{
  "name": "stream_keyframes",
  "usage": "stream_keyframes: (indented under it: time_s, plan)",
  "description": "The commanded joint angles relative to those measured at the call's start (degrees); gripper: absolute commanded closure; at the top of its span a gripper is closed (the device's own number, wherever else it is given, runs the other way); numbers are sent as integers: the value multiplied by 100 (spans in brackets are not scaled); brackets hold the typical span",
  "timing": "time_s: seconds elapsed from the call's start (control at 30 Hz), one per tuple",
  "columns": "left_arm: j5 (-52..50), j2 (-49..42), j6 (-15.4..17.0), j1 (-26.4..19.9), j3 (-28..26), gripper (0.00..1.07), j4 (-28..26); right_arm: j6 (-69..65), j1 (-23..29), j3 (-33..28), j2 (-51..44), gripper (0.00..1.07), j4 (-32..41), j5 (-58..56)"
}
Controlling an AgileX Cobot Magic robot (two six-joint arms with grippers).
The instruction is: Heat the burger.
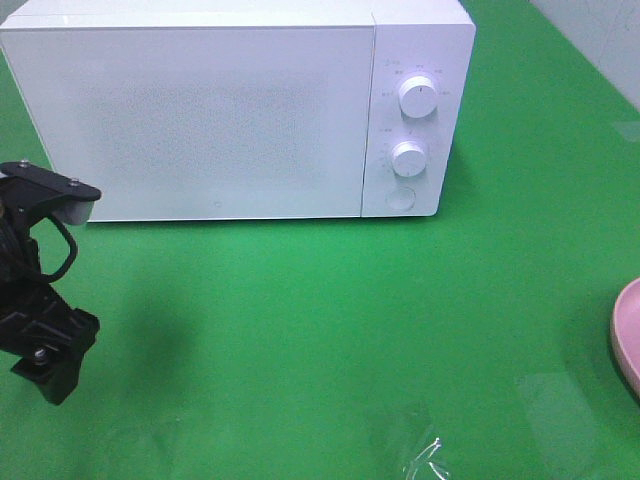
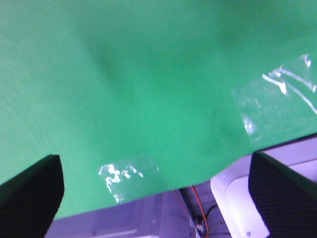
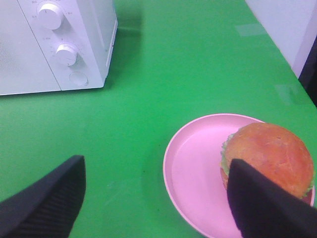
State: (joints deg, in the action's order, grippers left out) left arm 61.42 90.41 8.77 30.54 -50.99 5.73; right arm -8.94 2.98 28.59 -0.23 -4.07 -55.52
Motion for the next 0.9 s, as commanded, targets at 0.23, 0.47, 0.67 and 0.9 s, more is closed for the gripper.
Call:
stream_keyframes:
  time_s: [0.23,0.47,0.67,0.9]
  plan:
    - [183,-561,-6,-447,-52,13,-498,69,-46,-11,-155,31,-6,46]
    - [327,-1232,-470,-1994,-52,13,-940,69,-46,-11,-155,31,-6,46]
    - [344,-2349,-435,-2922,350,13,-1169,69,-46,-11,-155,31,-6,46]
    - [189,-4681,-728,-3031,1369,13,-1008,69,-46,-11,-155,31,-6,46]
